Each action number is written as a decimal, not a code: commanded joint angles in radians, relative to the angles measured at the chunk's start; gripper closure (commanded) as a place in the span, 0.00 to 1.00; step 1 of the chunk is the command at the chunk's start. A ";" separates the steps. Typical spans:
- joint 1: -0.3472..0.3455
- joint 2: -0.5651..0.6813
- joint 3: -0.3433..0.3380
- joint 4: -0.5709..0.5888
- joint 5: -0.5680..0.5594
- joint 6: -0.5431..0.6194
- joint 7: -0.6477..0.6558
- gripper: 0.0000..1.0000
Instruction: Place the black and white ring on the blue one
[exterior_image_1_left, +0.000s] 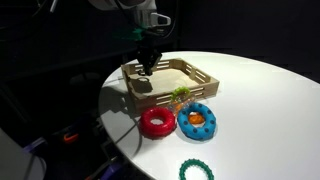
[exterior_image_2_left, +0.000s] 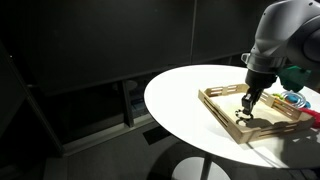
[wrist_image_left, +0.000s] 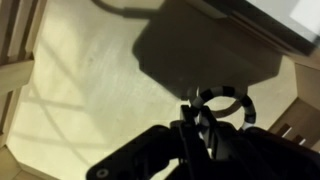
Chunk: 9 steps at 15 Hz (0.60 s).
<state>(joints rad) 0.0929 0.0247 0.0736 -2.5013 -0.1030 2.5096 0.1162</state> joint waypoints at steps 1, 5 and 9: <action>-0.030 -0.079 -0.023 0.016 0.008 -0.080 -0.007 0.95; -0.075 -0.132 -0.053 0.034 -0.024 -0.165 0.009 0.95; -0.137 -0.164 -0.092 0.034 -0.072 -0.219 0.023 0.95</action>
<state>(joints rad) -0.0065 -0.1074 0.0063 -2.4742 -0.1303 2.3439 0.1167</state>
